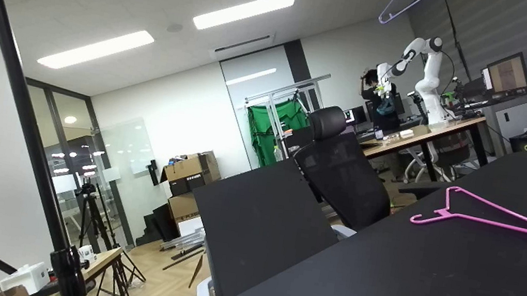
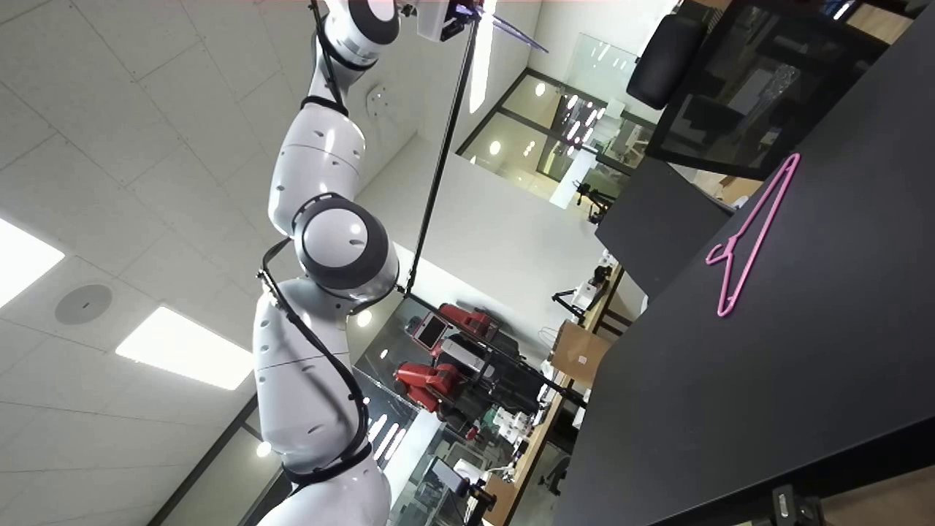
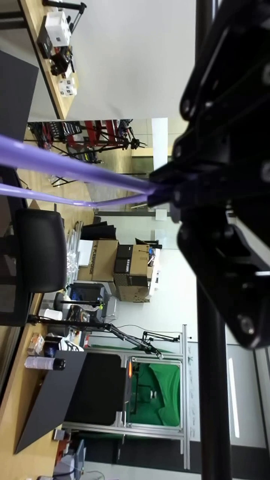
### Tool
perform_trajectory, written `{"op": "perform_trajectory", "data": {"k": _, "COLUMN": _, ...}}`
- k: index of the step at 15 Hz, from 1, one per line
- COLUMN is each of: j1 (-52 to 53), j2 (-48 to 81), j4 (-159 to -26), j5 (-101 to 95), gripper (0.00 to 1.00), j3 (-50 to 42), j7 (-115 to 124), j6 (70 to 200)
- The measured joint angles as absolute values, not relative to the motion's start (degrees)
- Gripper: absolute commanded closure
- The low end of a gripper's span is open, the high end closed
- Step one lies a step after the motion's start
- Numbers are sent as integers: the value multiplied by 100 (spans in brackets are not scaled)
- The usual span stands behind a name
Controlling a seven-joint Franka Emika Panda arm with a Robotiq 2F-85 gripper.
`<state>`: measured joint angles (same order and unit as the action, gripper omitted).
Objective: Remove the plastic hanger from the metallic object and put it on the table
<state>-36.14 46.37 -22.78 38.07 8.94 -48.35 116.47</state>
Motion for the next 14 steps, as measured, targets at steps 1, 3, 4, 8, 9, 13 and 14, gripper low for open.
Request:
{"op": "perform_trajectory", "data": {"k": 1, "j1": -3622, "j2": 4617, "j4": -2281, "j5": 3803, "gripper": 98, "j3": 882, "j7": -4818, "j6": 11542}}
{"op": "perform_trajectory", "data": {"k": 3, "j1": -3633, "j2": 4580, "j4": -2281, "j5": 3756, "gripper": 98, "j3": 841, "j7": -4789, "j6": 11329}}
{"op": "perform_trajectory", "data": {"k": 4, "j1": -3636, "j2": 4559, "j4": -2282, "j5": 3704, "gripper": 98, "j3": 828, "j7": -4777, "j6": 11236}}
{"op": "perform_trajectory", "data": {"k": 8, "j1": -3652, "j2": 4421, "j4": -2283, "j5": 3583, "gripper": 98, "j3": 764, "j7": -4770, "j6": 10923}}
{"op": "perform_trajectory", "data": {"k": 9, "j1": -3662, "j2": 4379, "j4": -2283, "j5": 3576, "gripper": 98, "j3": 760, "j7": -4770, "j6": 10826}}
{"op": "perform_trajectory", "data": {"k": 13, "j1": -3713, "j2": 4201, "j4": -2285, "j5": 3510, "gripper": 98, "j3": 757, "j7": -4770, "j6": 10517}}
{"op": "perform_trajectory", "data": {"k": 14, "j1": -3722, "j2": 4158, "j4": -2285, "j5": 3483, "gripper": 98, "j3": 757, "j7": -4770, "j6": 10468}}
